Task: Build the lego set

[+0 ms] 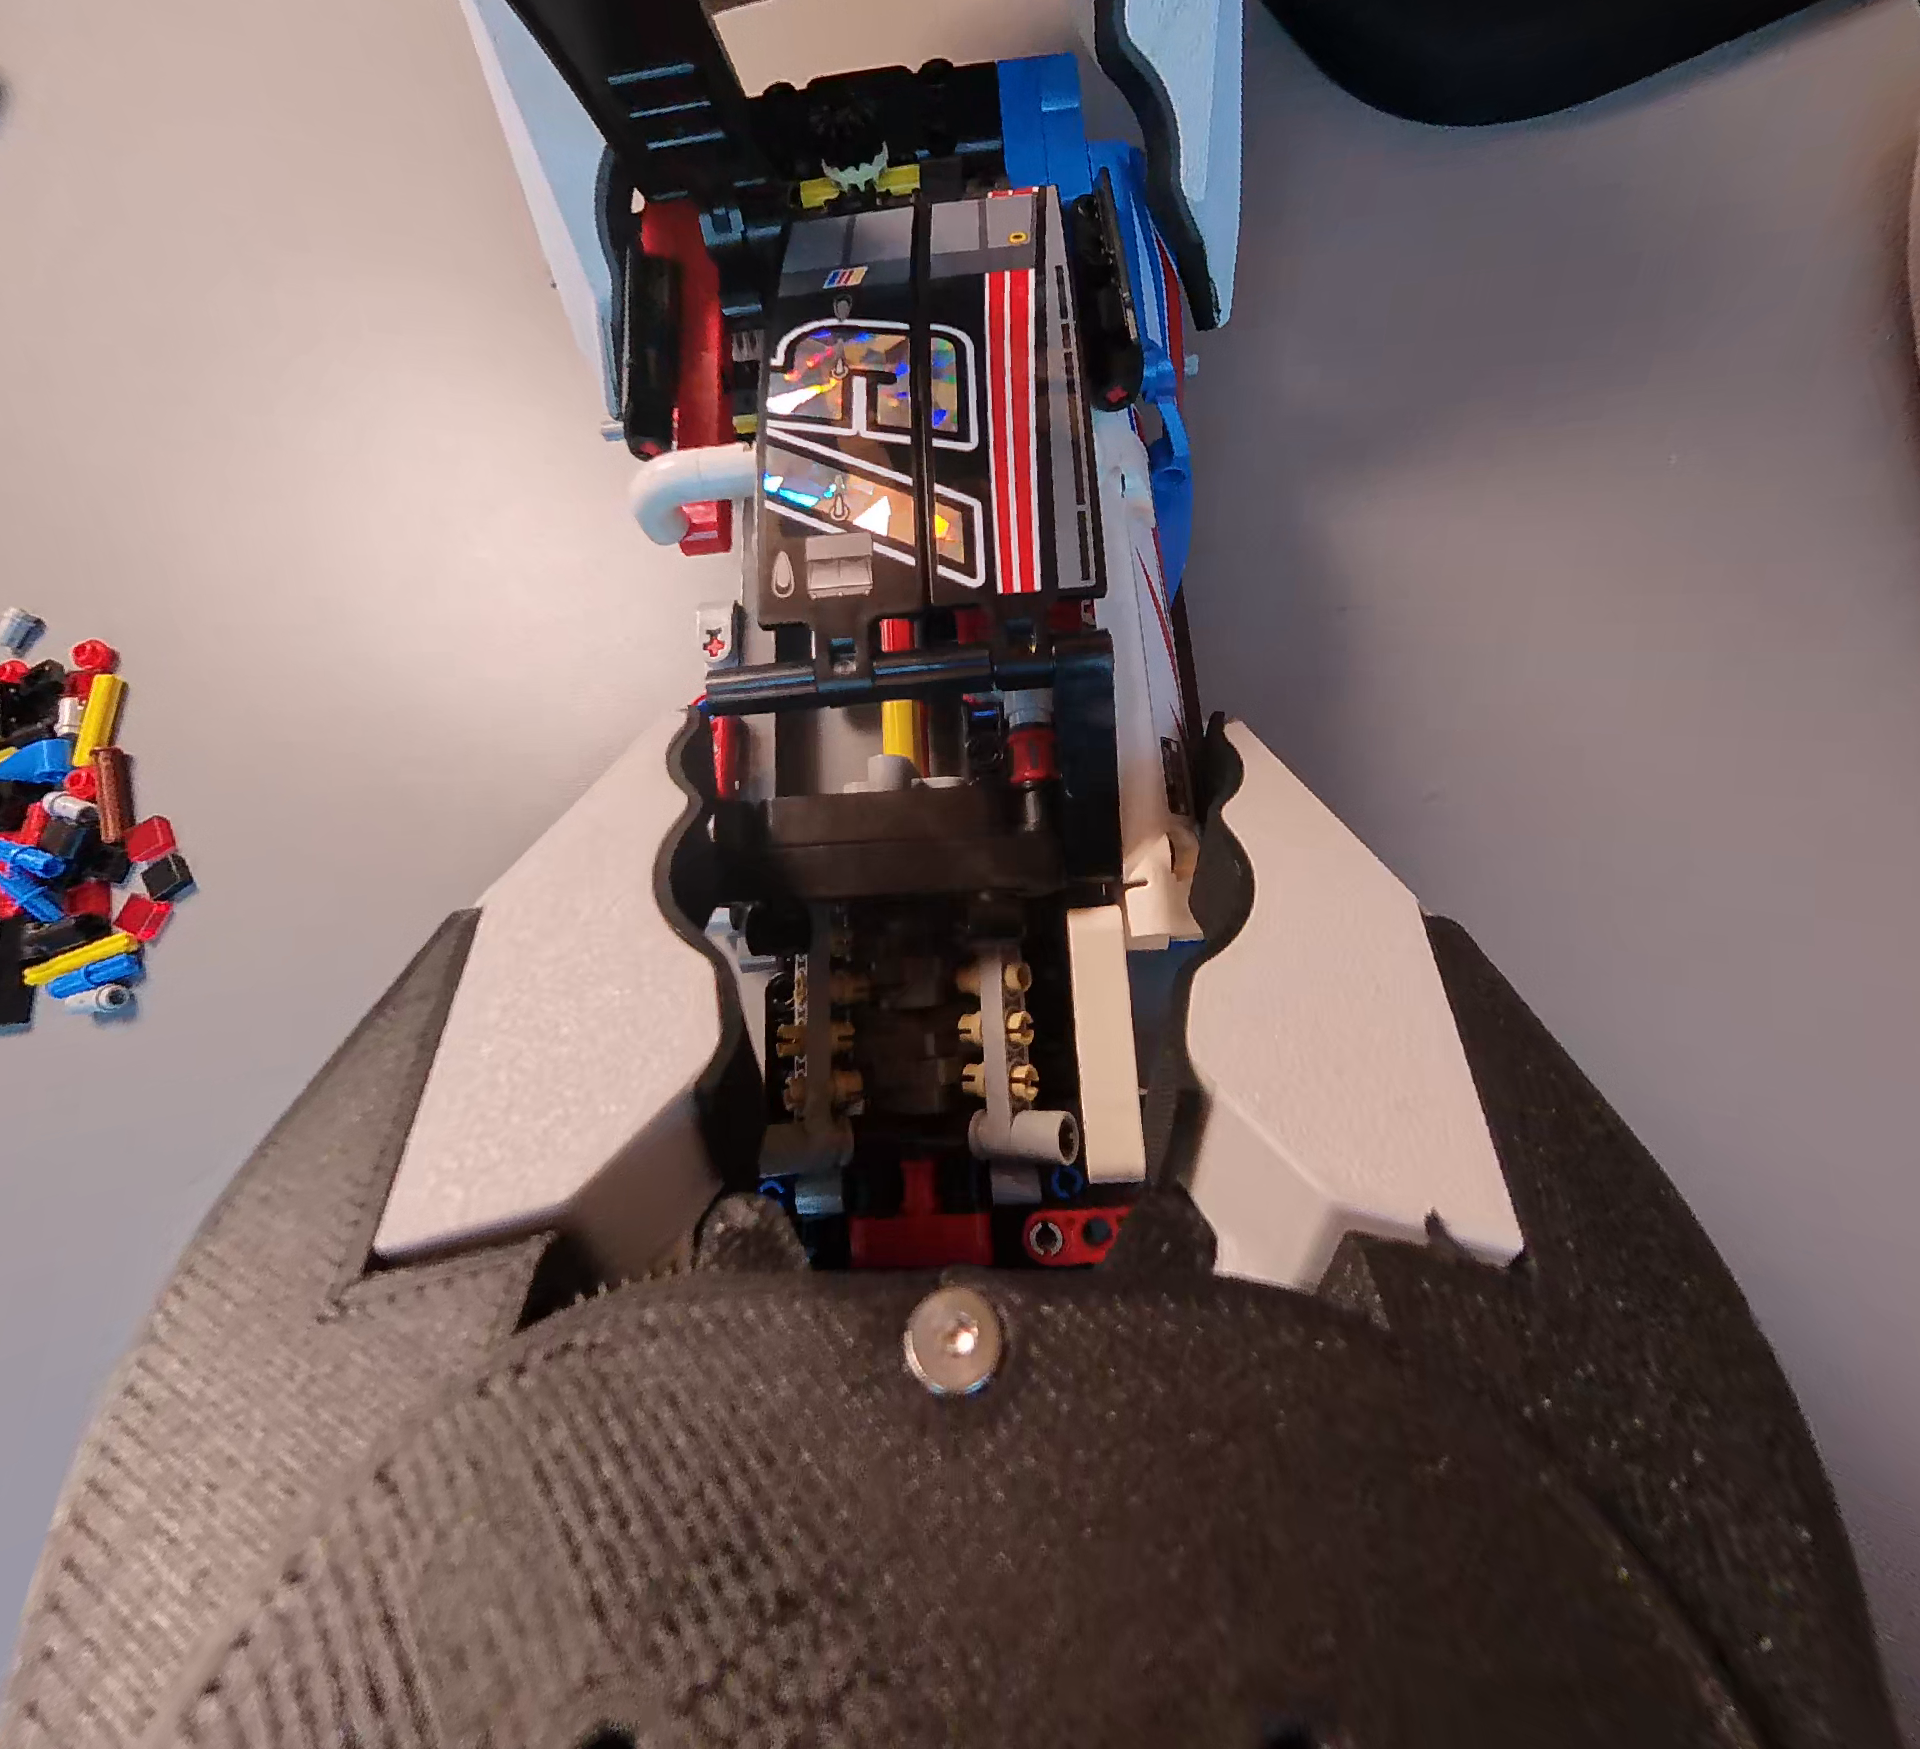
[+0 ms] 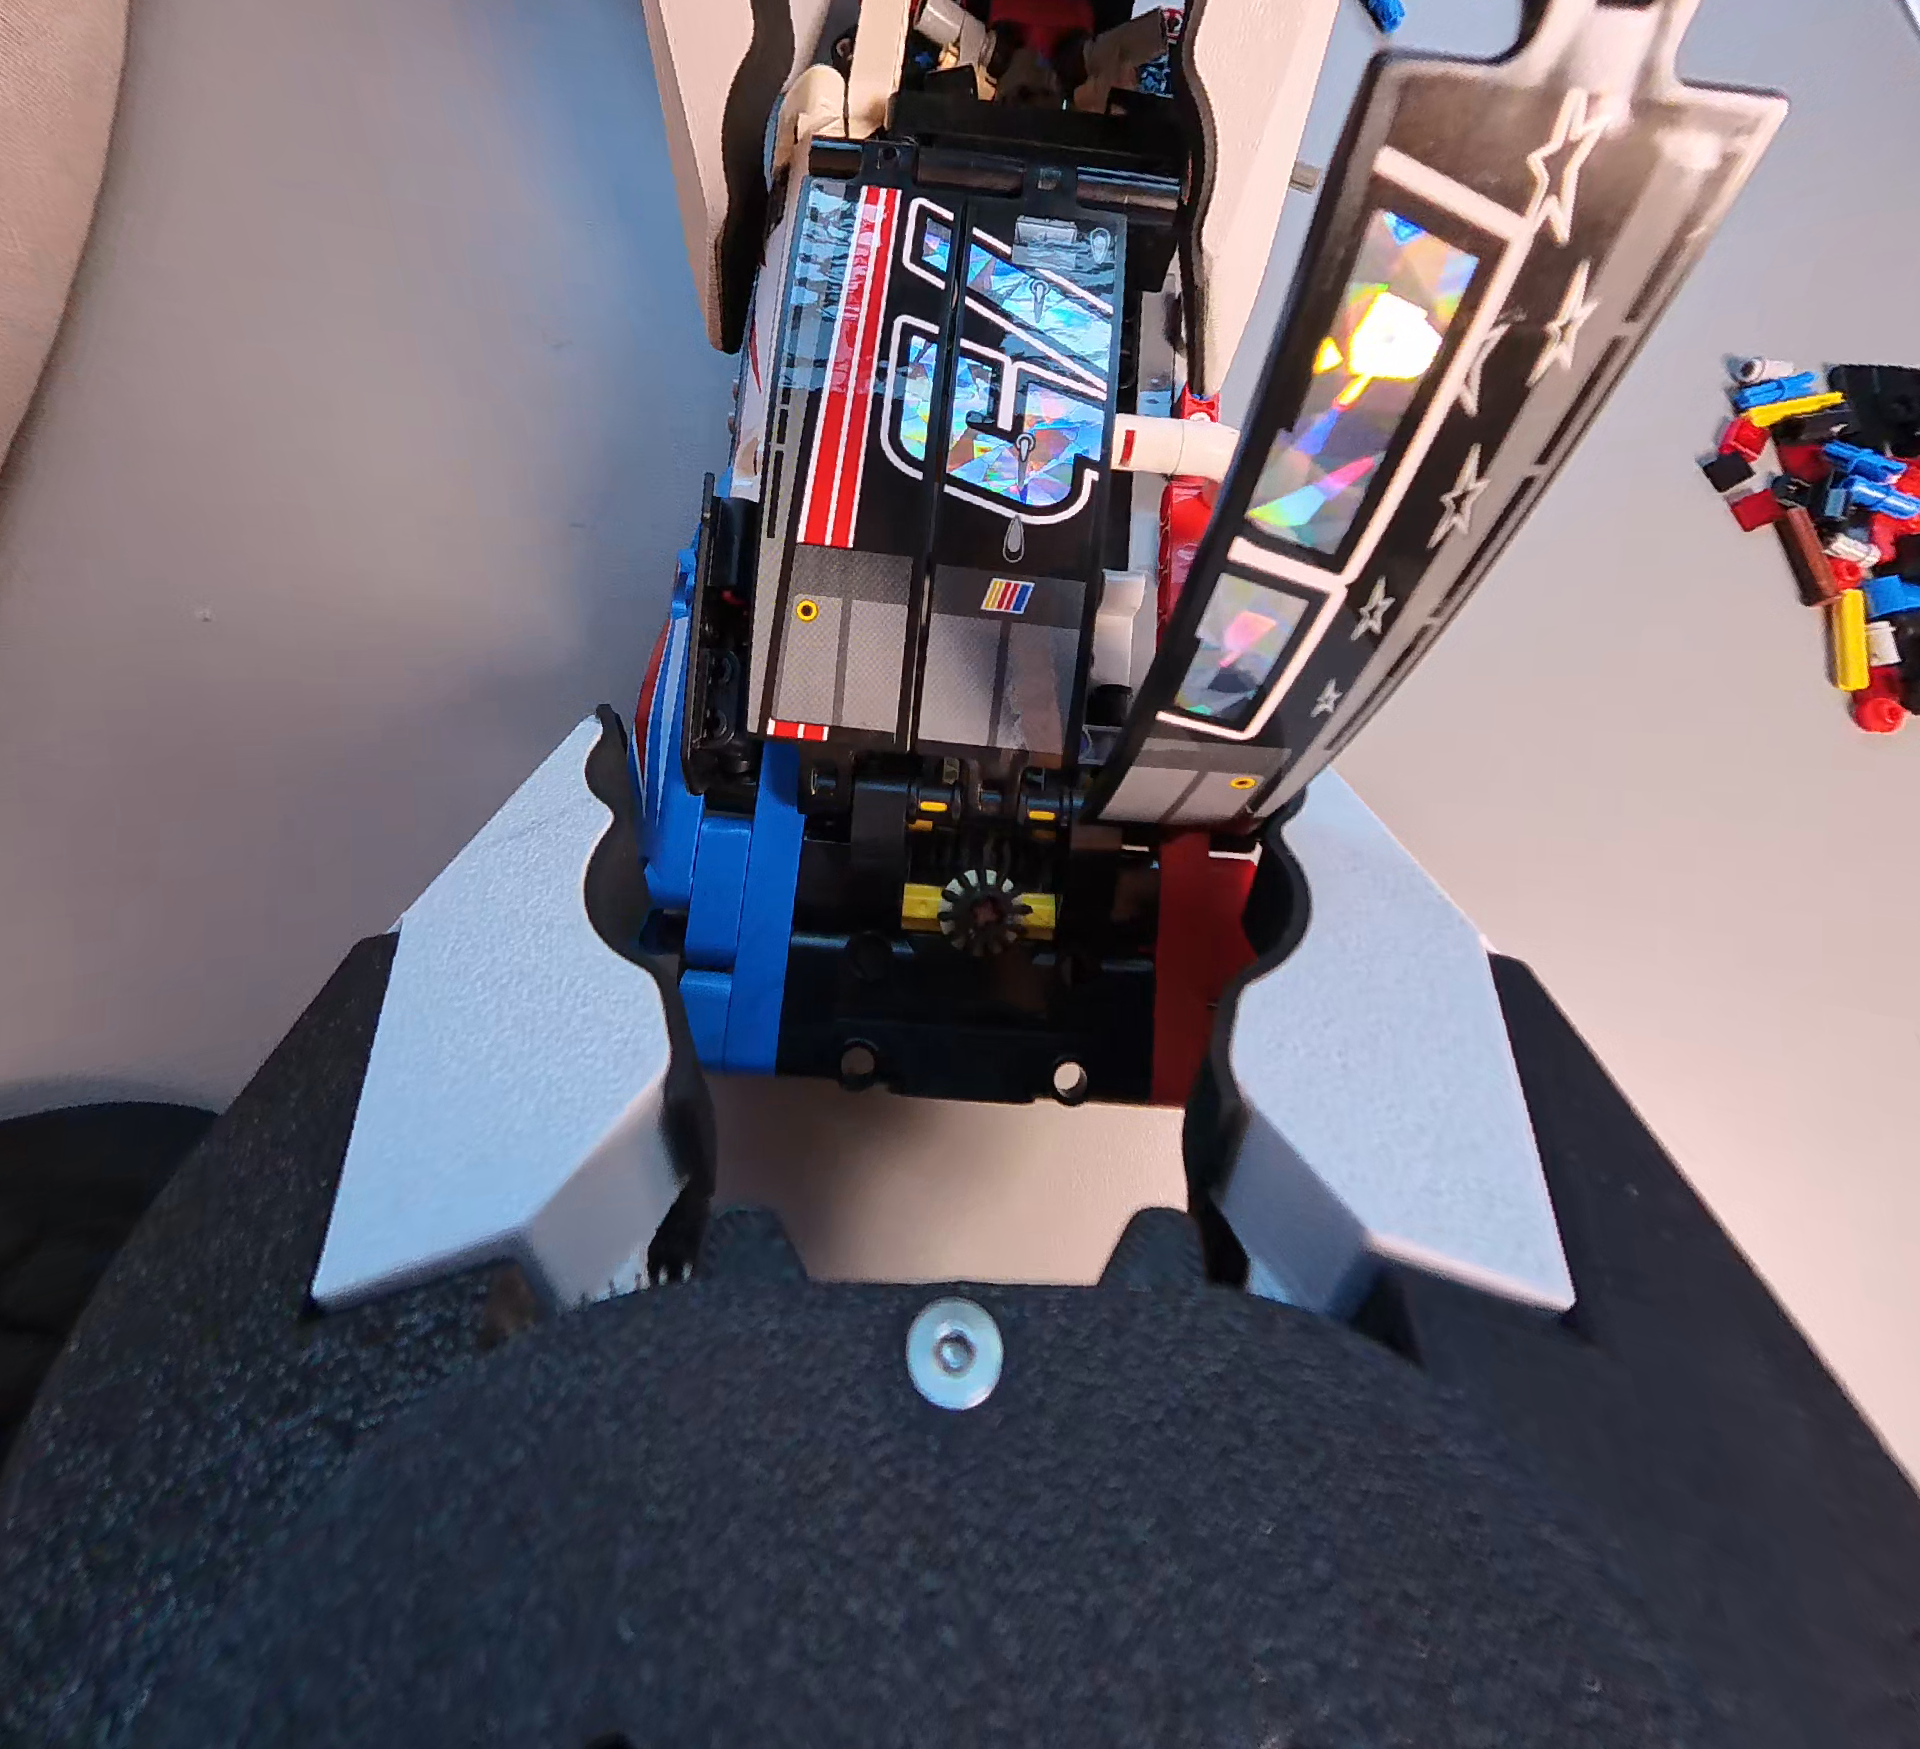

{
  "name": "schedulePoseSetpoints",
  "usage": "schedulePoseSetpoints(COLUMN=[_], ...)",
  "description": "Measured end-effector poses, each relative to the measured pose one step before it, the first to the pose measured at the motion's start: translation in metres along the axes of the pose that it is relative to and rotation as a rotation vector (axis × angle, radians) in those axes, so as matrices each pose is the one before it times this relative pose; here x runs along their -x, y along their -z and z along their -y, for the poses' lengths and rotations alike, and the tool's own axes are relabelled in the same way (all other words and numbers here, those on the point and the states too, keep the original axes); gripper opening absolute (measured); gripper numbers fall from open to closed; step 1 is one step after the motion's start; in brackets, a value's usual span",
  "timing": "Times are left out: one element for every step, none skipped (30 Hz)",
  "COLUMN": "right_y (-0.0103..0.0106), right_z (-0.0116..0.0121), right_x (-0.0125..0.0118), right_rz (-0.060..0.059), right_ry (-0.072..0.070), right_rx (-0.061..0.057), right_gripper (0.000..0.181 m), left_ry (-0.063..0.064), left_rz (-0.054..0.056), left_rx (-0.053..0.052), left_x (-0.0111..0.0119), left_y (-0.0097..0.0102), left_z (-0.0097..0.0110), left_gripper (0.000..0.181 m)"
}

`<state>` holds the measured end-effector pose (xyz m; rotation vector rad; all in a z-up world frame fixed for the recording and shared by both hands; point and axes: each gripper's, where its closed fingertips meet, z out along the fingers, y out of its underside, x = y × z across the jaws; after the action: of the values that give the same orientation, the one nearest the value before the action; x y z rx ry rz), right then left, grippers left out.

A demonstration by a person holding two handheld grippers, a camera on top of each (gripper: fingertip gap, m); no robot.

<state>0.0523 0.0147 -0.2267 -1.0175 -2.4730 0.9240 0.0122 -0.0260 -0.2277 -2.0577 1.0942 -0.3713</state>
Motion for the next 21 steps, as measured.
schedulePoseSetpoints(right_y=[0.00007,-0.00009,0.00007,0.00124,0.00276,0.00230,0.00149,-0.00055,-0.00181,-0.00047,-0.00013,-0.00021,-0.00035,-0.00032,-0.00022,-0.00003,0.00002,0.00034,0.00123,0.00300,0.00497], right_z=[0.00006,-0.00001,0.00005,0.00055,-0.00039,0.00071,0.00371,0.00114,-0.00136,-0.00004,0.00000,0.00010,0.00039,0.00026,0.00011,0.00012,-0.00002,0.00021,0.00028,0.00047,0.00081], right_x=[0.00033,0.00026,-0.00026,-0.00200,-0.00260,-0.00291,-0.00041,-0.00020,0.00119,0.00185,0.00109,-0.00005,-0.00029,-0.00008,-0.00007,-0.00009,-0.00014,-0.00015,-0.00065,-0.00222,0.00005], right_rz=[-0.0005,-0.0025,-0.0087,-0.0278,-0.0375,-0.0373,-0.0185,-0.0137,-0.0004,0.0106,0.0089,0.0027,0.0019,0.0024,0.0006,-0.0017,-0.0048,-0.0101,-0.0197,-0.0397,-0.0256], right_ry=[-0.0016,-0.0057,-0.0115,-0.0074,-0.0040,-0.0150,-0.0208,-0.0194,-0.0068,-0.0084,-0.0023,-0.0024,-0.0051,-0.0054,-0.0010,-0.0013,-0.0012,-0.0012,-0.0061,-0.0018,-0.0222], right_rx=[-0.0019,0.0020,0.0029,0.0022,0.0122,0.0061,-0.0144,-0.0004,0.0103,-0.0006,-0.0055,-0.0059,-0.0062,-0.0065,-0.0051,-0.0013,0.0006,-0.0005,-0.0082,-0.0183,-0.0226], right_gripper=[0.116,0.117,0.117,0.118,0.115,0.115,0.118,0.117,0.119,0.115,0.112,0.112,0.112,0.111,0.111,0.111,0.111,0.111,0.111,0.113,0.115], left_ry=[0.0018,0.0032,0.0069,0.0036,0.0069,0.0102,-0.0004,-0.0083,-0.0057,-0.0034,-0.0025,-0.0033,0.0022,-0.0004,-0.0003,-0.0015,-0.0003,0.0012,0.0045,0.0078,0.0042], left_rz=[0.0005,0.0033,0.0042,0.0072,0.0108,0.0096,0.0032,-0.0062,-0.0058,-0.0007,-0.0006,-0.0001,0.0000,0.0003,-0.0010,-0.0013,-0.0015,-0.0001,0.0005,0.0032,0.0026], left_rx=[0.0000,0.0026,0.0077,0.0099,0.0073,0.0022,-0.0024,-0.0040,-0.0014,0.0028,0.0015,-0.0010,-0.0019,-0.0033,-0.0028,-0.0013,0.0000,0.0004,-0.0004,-0.0033,-0.0047], left_x=[-0.00042,-0.00004,0.00039,0.00063,0.00109,0.00060,-0.00079,-0.00204,-0.00168,-0.00034,-0.00029,-0.00036,-0.00019,-0.00037,-0.00018,-0.00003,0.00016,0.00058,0.00090,0.00132,0.00095], left_y=[0.00003,0.00017,0.00032,0.00053,0.00028,-0.00003,-0.00035,-0.00024,-0.00048,-0.00016,-0.00011,0.00002,0.00007,-0.00001,0.00004,-0.00011,0.00006,0.00015,0.00026,0.00000,-0.00039], left_z=[0.00002,-0.00032,-0.00064,-0.00080,-0.00067,0.00000,0.00054,0.00076,0.00073,0.00015,0.00005,0.00014,0.00007,0.00003,0.00004,0.00005,-0.00011,-0.00027,-0.00037,-0.00008,0.00034], left_gripper=[0.092,0.092,0.092,0.092,0.092,0.092,0.092,0.092,0.092,0.092,0.092,0.092,0.091,0.092,0.091,0.091,0.091,0.091,0.091,0.091,0.092])
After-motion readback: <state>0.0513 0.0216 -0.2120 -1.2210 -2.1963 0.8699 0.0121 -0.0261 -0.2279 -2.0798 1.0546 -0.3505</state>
